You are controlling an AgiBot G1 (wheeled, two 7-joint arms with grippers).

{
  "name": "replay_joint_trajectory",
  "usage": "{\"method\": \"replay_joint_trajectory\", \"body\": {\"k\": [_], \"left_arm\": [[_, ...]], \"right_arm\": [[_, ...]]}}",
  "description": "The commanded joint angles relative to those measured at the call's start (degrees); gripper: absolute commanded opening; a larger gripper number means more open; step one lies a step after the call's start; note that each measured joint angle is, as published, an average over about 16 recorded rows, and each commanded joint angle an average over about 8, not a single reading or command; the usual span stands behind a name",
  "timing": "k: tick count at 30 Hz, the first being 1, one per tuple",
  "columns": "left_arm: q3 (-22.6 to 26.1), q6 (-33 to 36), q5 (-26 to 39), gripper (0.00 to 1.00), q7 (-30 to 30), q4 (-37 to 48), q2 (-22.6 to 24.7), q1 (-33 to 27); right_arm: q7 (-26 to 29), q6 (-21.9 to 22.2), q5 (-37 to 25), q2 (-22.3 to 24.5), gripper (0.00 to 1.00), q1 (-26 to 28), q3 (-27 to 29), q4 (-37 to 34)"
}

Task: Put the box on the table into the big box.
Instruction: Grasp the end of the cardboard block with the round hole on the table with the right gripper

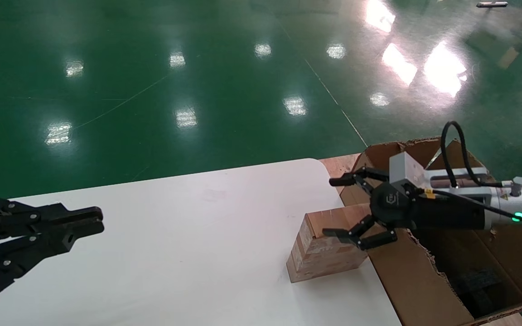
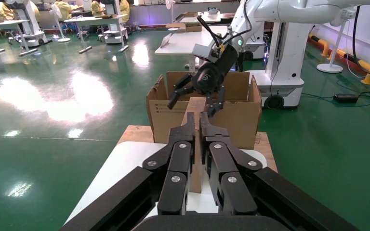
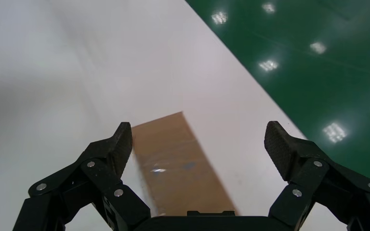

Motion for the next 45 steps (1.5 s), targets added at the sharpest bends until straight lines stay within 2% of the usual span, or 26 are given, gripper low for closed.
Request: {"method": "replay_joint_trajectory", "body": {"k": [1, 12, 45], "left_arm": [[0.0, 0.0, 0.0, 0.0, 0.0, 0.0, 0.0, 0.0], [0.1, 0.0, 0.0, 0.0, 0.0, 0.0, 0.0, 0.0], [0.2, -0.1, -0.1, 0.0, 0.1, 0.0, -0.1, 0.0]], "right_arm": [[0.2, -0.1, 1.0, 0.3, 1.0, -0.5, -0.8, -0.2], [-0.5, 0.2, 4.7, 1.4, 1.0, -1.2, -4.5, -0.3], [-5.9, 0.3, 4.7, -0.1, 1.0, 4.4, -14.7, -6.4]]}}
